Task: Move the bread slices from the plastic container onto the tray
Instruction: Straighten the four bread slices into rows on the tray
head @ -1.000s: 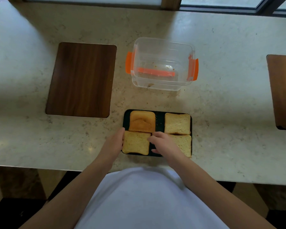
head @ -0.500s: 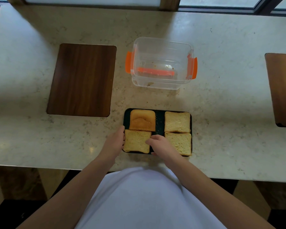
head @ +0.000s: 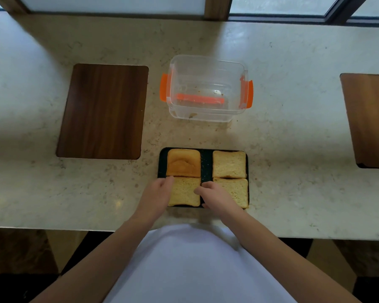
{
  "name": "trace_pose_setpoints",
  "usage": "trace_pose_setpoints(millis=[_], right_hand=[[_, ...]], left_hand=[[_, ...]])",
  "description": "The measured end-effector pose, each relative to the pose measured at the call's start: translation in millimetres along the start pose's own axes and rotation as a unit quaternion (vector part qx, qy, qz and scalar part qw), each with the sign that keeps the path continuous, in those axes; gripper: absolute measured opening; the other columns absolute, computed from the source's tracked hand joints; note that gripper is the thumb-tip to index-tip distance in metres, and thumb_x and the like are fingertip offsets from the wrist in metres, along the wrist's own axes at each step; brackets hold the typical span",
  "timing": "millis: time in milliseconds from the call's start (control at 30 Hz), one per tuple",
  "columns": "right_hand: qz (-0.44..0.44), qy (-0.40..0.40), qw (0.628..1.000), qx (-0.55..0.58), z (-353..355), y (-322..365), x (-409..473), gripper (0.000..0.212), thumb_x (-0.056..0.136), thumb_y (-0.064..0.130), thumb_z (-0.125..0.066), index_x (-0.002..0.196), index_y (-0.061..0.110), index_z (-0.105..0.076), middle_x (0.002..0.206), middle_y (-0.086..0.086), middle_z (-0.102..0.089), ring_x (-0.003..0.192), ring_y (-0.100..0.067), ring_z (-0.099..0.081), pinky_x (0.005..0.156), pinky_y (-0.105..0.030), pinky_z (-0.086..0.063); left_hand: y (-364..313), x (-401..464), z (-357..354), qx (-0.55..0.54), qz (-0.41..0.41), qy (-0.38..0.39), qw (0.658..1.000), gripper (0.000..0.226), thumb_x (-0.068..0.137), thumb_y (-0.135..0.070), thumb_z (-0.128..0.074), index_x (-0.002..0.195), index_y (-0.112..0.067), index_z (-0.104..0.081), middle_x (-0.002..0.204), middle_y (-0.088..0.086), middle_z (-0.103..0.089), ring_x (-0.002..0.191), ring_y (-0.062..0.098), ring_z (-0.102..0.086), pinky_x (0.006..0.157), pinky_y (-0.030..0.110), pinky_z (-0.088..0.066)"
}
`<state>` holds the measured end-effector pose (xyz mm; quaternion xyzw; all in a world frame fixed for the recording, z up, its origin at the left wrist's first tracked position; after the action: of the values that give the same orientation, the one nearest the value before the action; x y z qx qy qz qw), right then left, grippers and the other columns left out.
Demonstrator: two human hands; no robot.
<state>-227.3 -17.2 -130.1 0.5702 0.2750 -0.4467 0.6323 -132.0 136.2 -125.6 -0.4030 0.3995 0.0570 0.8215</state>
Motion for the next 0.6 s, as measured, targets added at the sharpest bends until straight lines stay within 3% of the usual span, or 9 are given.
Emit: trace_pose_setpoints(millis=[67, 133, 267, 367, 467, 533, 600], right_hand=[[0.014, -0.018, 1.0, 0.016, 15, -2, 1, 0.055, 0.093, 0.031, -0.06, 0.144, 0.012, -0.05, 0.134, -0.007, -0.062, 0.119, -0.026, -0.06, 0.103, -0.048, -0.051], [0.034, -0.075, 0.996, 0.045, 45, -2, 4, 0.051, 0.094, 0.028, -0.06, 0.143, 0.014, -0.052, 0.138, -0.004, -0.06, 0.121, -0.02, -0.057, 0.104, -0.045, -0.051], [0.061, -0.215, 0.975, -0.01, 109, 1, 8, 0.046, 0.091, 0.02, -0.057, 0.135, 0.004, -0.057, 0.132, -0.012, -0.065, 0.118, -0.029, -0.061, 0.097, -0.045, -0.051], [0.048, -0.23, 0.969, -0.074, 122, 2, 15, 0.039, 0.087, 0.018, -0.057, 0.116, -0.006, -0.062, 0.108, -0.02, -0.069, 0.1, -0.037, -0.064, 0.086, -0.05, -0.054], [0.031, -0.214, 0.972, -0.094, 119, 1, 24, 0.034, 0.084, 0.023, -0.057, 0.108, 0.0, -0.063, 0.091, -0.007, -0.061, 0.082, -0.025, -0.057, 0.077, -0.043, -0.054], [0.027, -0.211, 0.972, -0.101, 118, 1, 27, 0.032, 0.082, 0.027, -0.055, 0.106, 0.006, -0.059, 0.105, -0.011, -0.062, 0.093, -0.028, -0.058, 0.083, -0.044, -0.055], [0.017, -0.194, 0.975, -0.103, 116, 2, 29, 0.048, 0.081, 0.031, -0.054, 0.12, 0.005, -0.057, 0.122, -0.015, -0.06, 0.11, -0.033, -0.057, 0.092, -0.048, -0.053]], left_hand=[[-14, -8, -6, 0.099, -0.103, -0.029, 0.989, 0.042, 0.088, -0.041, -0.051, 0.118, -0.014, -0.062, 0.109, 0.001, -0.058, 0.101, 0.018, -0.054, 0.086, 0.036, -0.047], [-34, -10, -26, 0.124, -0.134, 0.004, 0.983, 0.061, 0.086, -0.042, -0.051, 0.142, -0.017, -0.048, 0.135, -0.002, -0.049, 0.119, 0.014, -0.048, 0.095, 0.033, -0.043], [-77, 8, -82, 0.128, -0.102, 0.087, 0.983, 0.067, 0.089, -0.039, -0.049, 0.15, -0.013, -0.038, 0.151, 0.005, -0.044, 0.131, 0.02, -0.046, 0.095, 0.031, -0.04], [-95, 21, -109, 0.176, -0.082, 0.079, 0.978, 0.059, 0.087, -0.026, -0.049, 0.142, -0.005, -0.043, 0.143, 0.015, -0.049, 0.116, 0.029, -0.056, 0.074, 0.033, -0.043], [-102, 29, -122, 0.197, -0.051, 0.07, 0.977, 0.061, 0.084, -0.024, -0.049, 0.14, -0.001, -0.041, 0.136, 0.017, -0.048, 0.106, 0.03, -0.057, 0.067, 0.035, -0.044], [-103, 33, -123, 0.192, -0.034, 0.057, 0.979, 0.061, 0.084, -0.024, -0.05, 0.139, 0.0, -0.042, 0.137, 0.018, -0.047, 0.101, 0.027, -0.056, 0.064, 0.033, -0.042], [-101, 35, -121, 0.167, -0.021, 0.048, 0.985, 0.055, 0.085, -0.021, -0.049, 0.135, 0.002, -0.046, 0.13, 0.018, -0.052, 0.083, 0.02, -0.053, 0.056, 0.03, -0.036]])
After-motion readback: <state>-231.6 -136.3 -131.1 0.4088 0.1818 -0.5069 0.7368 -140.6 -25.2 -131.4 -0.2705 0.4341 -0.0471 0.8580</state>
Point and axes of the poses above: each hand's wrist, its own x-axis towards the middle knuckle, its own z-axis out of the back of the hand, y = z × x, the point moved 5 cm from there along x, towards the middle knuckle
